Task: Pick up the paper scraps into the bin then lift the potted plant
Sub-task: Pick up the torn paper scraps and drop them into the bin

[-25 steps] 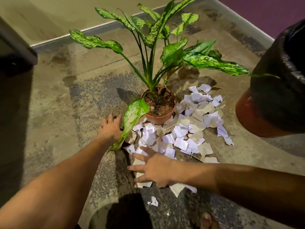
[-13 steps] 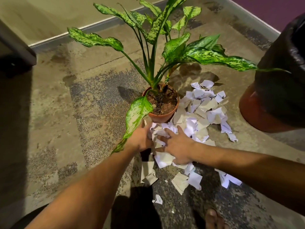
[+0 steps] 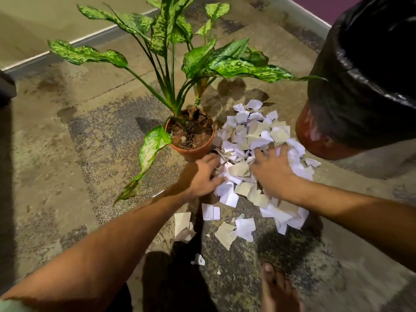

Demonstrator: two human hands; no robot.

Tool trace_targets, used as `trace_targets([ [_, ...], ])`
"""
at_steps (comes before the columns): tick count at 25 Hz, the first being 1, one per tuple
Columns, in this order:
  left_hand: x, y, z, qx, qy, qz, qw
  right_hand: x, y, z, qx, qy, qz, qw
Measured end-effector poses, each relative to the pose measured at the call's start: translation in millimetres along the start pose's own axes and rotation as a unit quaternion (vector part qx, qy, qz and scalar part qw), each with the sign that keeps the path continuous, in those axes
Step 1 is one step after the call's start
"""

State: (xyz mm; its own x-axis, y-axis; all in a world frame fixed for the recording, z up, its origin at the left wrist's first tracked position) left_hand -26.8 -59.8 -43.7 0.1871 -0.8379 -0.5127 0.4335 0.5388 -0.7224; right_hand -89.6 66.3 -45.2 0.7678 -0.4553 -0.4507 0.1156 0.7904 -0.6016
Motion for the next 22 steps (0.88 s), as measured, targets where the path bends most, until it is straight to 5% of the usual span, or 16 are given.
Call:
trace_targets([
  [2,22.2,-6.6,9.1,-0.008,-0.026,-0.048,0.998,26.1,-17.2,14.3,-0.035,-0.017,-0.008,0.999],
  [5,48.8,18.1,16.6,0.059,-0.046,-0.071,0.995,106.5,-29.3,48.8,-0.114,-0.195,-0.018,0.974],
  [10,82.0,33.2,19.5,0.069,-0.134,-0.102,0.983,210.9,15.5,116.7,-0.147,-0.498,0.122,0.846],
  [16,118.0,40.1,52.2,0.13,-0.26,-0.068,0.954,231.7,46.9,87.4,-0.086,-0.517,0.173,0.834],
  [22,131.6,42.5,82.0,0.165,-0.31,0.049,0.935,202.6,43.7,48.4,-0.101,-0.468,0.096,0.872],
])
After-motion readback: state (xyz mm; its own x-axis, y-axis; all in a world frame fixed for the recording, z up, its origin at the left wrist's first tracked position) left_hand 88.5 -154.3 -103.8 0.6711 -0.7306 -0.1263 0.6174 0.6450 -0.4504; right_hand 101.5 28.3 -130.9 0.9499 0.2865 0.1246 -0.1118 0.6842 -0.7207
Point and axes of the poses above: each hand's wrist, its own z-axis away from the middle knuckle, its own y-axis out of the palm, x = y × z, the point moved 10 cm from there along -z, towards the middle knuckle, and after that the axes turned 15 degrees about x, right-handed, at the moved point
